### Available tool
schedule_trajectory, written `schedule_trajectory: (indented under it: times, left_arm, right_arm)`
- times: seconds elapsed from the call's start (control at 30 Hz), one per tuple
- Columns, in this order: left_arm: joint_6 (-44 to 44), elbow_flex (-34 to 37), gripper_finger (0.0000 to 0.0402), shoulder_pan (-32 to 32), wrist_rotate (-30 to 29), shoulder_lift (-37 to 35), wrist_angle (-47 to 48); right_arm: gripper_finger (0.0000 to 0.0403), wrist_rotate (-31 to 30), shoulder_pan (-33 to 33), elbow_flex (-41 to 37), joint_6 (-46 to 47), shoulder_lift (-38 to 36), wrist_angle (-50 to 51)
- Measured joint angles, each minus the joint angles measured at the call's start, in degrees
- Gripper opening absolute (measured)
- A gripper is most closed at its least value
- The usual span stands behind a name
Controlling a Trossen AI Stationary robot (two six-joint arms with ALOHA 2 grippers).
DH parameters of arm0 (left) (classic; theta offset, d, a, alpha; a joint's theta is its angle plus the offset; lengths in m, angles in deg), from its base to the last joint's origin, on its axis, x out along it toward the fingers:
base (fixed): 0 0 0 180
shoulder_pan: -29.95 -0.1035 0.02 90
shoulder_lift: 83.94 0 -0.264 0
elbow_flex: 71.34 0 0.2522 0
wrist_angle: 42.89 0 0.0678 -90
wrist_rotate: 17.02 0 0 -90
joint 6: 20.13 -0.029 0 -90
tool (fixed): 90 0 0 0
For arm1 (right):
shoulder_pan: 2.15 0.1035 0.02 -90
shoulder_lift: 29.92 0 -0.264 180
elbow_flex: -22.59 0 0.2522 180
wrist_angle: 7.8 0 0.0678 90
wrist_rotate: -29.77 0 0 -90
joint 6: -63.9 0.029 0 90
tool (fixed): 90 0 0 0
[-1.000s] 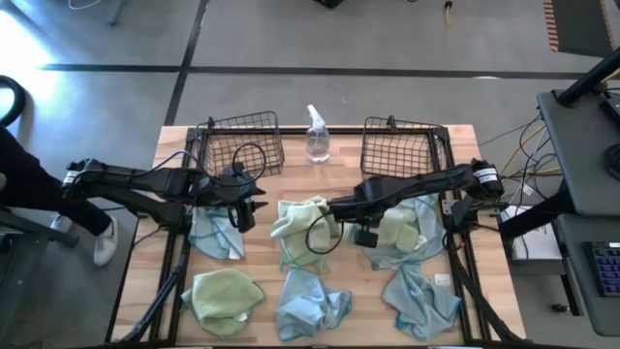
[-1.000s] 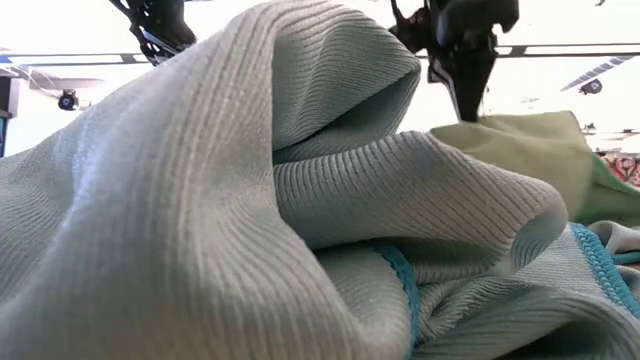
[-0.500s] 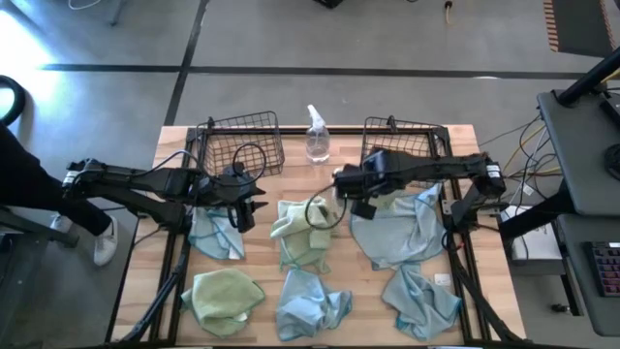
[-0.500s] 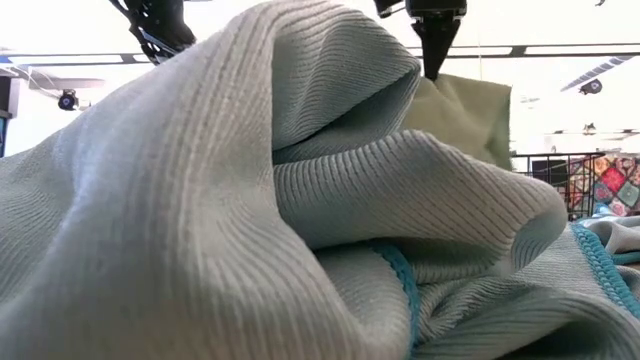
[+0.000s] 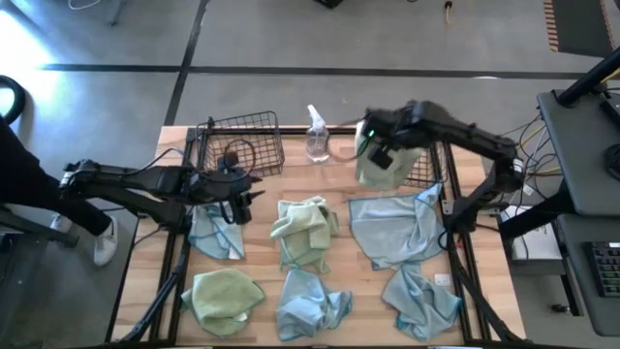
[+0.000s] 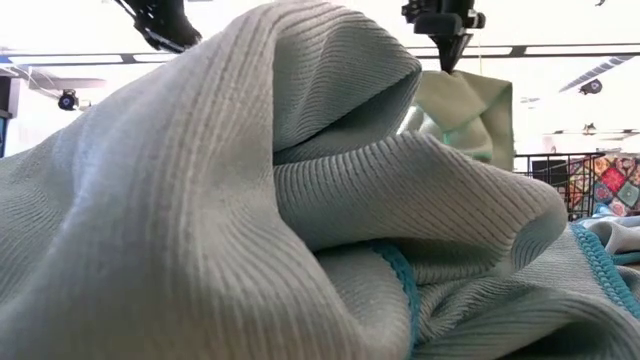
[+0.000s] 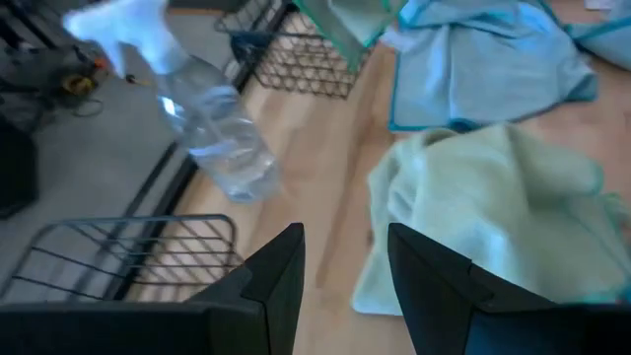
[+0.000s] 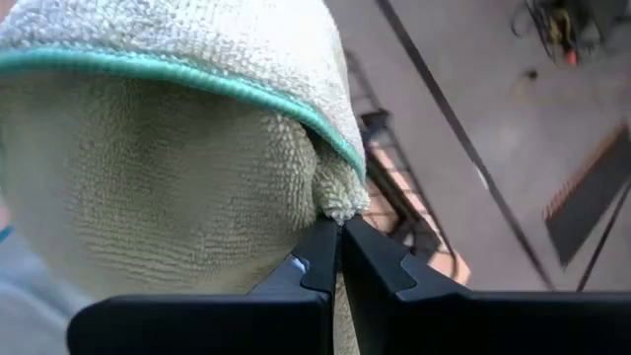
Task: Sort microfiber towel by color & place in baskets
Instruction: Put the green microfiber cloth into the right wire basket, then put the blue microfiber cloth into the left wire basket
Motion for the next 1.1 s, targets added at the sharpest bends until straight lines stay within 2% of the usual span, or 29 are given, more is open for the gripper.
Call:
schedule_trajectory:
  times: [0.23,0.4,0.63,0.97,1.03,1.1]
  left_arm:
    - [-4.41,-3.76,0.0132,-0.13,-1.38,-2.17,-0.26]
    - [-8.04,-6.98,0.0132,-0.13,-1.50,-2.68,-0.24]
    - [-9.25,-10.37,0.0132,-0.13,-1.50,-2.66,-0.05]
    - [-9.21,-14.50,0.0132,-0.13,-1.59,-2.59,-0.22]
    - [-9.23,-15.21,0.0132,-0.13,-2.80,-2.52,-0.22]
    - [-9.23,-16.03,0.0132,-0.13,-3.50,-2.32,-0.13]
  right_arm:
    - [0.0009,-5.74,-9.18,-0.16,0.29,-2.96,-0.03]
    - [0.0009,-5.10,-12.54,-0.48,3.28,-3.41,-0.04]
    - [0.0014,-3.30,-13.66,-3.62,1.53,-2.71,-0.12]
    - [0.0074,-3.32,-15.92,-9.82,-8.26,-2.94,-0.10]
    - [0.0087,-2.99,-15.96,-10.33,-8.29,-3.30,-0.07]
    - [0.0097,-0.18,-15.93,-10.44,-6.83,-3.43,-0.09]
